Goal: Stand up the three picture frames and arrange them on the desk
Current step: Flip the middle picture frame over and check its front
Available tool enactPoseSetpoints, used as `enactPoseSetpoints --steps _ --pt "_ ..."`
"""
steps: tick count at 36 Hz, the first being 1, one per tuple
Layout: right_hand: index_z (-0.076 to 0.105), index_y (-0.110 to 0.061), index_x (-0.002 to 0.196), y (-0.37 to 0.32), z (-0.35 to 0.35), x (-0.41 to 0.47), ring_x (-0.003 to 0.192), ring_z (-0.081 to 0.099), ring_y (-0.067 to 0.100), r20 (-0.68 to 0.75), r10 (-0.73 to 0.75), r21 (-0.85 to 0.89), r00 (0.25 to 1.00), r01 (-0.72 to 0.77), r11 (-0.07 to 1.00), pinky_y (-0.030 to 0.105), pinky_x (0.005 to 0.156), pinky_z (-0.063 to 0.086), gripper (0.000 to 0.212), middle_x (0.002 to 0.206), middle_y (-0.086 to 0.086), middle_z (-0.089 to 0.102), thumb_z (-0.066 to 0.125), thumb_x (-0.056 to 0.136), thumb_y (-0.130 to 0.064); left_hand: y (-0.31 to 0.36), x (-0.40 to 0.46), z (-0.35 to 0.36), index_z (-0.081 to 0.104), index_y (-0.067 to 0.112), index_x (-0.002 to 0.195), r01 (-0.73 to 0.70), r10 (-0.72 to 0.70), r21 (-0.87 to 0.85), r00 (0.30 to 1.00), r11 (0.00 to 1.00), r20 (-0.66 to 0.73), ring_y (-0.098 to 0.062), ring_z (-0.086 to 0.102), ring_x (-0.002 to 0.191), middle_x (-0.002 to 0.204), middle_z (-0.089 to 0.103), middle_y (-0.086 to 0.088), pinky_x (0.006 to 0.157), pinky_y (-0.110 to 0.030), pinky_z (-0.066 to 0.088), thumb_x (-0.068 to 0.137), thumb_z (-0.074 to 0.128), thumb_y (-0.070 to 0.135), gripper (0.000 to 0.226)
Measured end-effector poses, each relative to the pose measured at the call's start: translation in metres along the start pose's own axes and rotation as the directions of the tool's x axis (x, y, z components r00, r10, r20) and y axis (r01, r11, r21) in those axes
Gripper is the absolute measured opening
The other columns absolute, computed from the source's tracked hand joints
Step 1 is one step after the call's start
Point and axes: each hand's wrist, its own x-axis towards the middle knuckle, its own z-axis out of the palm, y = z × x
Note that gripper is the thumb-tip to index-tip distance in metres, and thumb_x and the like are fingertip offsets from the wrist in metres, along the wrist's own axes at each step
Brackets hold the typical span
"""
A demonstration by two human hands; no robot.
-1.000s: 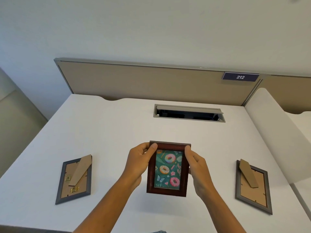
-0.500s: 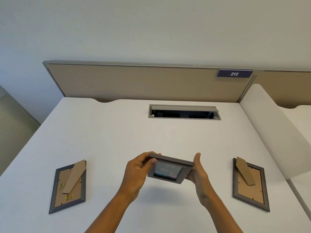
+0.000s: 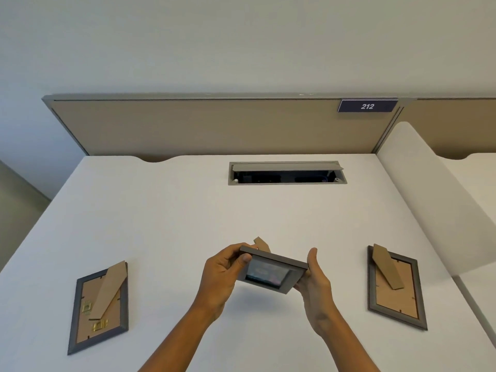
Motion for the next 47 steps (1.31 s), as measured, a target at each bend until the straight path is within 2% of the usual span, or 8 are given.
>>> enactPoseSetpoints --steps 6,9,13,22,27,31,36,47 --pt "0.089 -0.043 0.100 -0.011 0.000 0.003 0.116 0.076 0.007 0.031 0.015 -0.026 0.999 -0.014 1.000 0.044 0.121 0.038 0.081 0.121 -0.010 0.084 0.013 0.107 -0.070 -0.004 0.016 0.013 0.075 0.021 0.113 0.059 -0.058 -0.046 0.998 0.997 0.009 -0.002 0.069 0.108 0.112 0.078 0.009 0.076 -0.015 0.057 0.100 0.063 0.022 0.018" --pt "0.087 -0.027 0.116 -0.005 -0.003 0.016 0.122 0.075 0.019 -0.036 0.026 0.008 0.999 -0.026 1.000 0.050 0.124 0.040 0.086 0.123 -0.002 0.084 0.022 0.100 -0.081 -0.007 0.026 0.018 0.074 0.024 0.116 0.099 -0.098 -0.039 0.995 0.994 0.013 -0.007 0.069 0.111 0.114 0.078 0.008 0.083 -0.021 0.059 0.100 0.064 0.028 0.020" --pt "0.076 -0.019 0.133 -0.001 -0.005 0.031 0.124 0.074 0.027 -0.078 0.064 0.024 0.995 -0.062 0.998 0.052 0.120 0.045 0.095 0.127 0.003 0.082 0.030 0.089 -0.090 -0.008 0.039 0.024 0.074 0.025 0.117 0.141 -0.141 -0.060 0.990 0.988 -0.003 -0.007 0.072 0.106 0.110 0.079 0.009 0.076 -0.015 0.057 0.101 0.064 0.028 0.020" --pt "0.075 -0.020 0.135 0.001 -0.004 0.047 0.123 0.074 0.028 -0.117 0.102 0.055 0.988 -0.096 0.994 0.054 0.120 0.045 0.092 0.126 0.004 0.083 0.029 0.093 -0.088 -0.011 0.058 0.033 0.074 0.023 0.117 0.178 -0.180 -0.097 0.984 0.979 -0.006 -0.005 0.074 0.100 0.110 0.079 0.006 0.070 -0.018 0.059 0.101 0.064 0.026 0.019" --pt "0.074 -0.020 0.137 0.005 -0.004 0.053 0.123 0.075 0.027 -0.130 0.129 0.064 0.983 -0.121 0.991 0.045 0.107 0.051 0.092 0.126 0.004 0.083 0.027 0.094 -0.087 -0.017 0.062 0.035 0.073 0.022 0.120 0.191 -0.194 -0.109 0.981 0.976 -0.019 0.000 0.075 0.092 0.108 0.079 0.006 0.068 -0.018 0.060 0.101 0.064 0.026 0.022" --pt "0.075 -0.021 0.135 0.006 -0.004 0.056 0.122 0.075 0.028 -0.129 0.137 0.055 0.982 -0.131 0.990 0.045 0.108 0.050 0.089 0.125 0.004 0.083 0.025 0.098 -0.085 -0.021 0.065 0.034 0.072 0.022 0.121 0.190 -0.194 -0.087 0.980 0.978 -0.034 -0.001 0.075 0.092 0.109 0.079 0.004 0.069 -0.020 0.060 0.101 0.063 0.028 0.023" --pt "0.073 -0.022 0.137 0.008 -0.002 0.058 0.123 0.074 0.028 -0.145 0.144 0.061 0.979 -0.136 0.989 0.044 0.103 0.051 0.094 0.128 0.004 0.082 0.032 0.088 -0.091 -0.023 0.067 0.034 0.071 0.021 0.122 0.181 -0.184 -0.060 0.982 0.982 -0.046 0.004 0.074 0.089 0.108 0.077 0.008 0.066 -0.016 0.059 0.102 0.062 0.027 0.024" --pt "0.074 -0.025 0.137 0.010 -0.003 0.063 0.126 0.073 0.027 -0.126 0.156 0.041 0.980 -0.152 0.987 0.052 0.117 0.045 0.091 0.128 0.002 0.082 0.027 0.093 -0.090 -0.025 0.071 0.036 0.070 0.026 0.123 0.174 -0.176 -0.030 0.983 0.984 -0.057 0.003 0.074 0.090 0.112 0.077 0.005 0.066 -0.016 0.059 0.102 0.062 0.030 0.023"
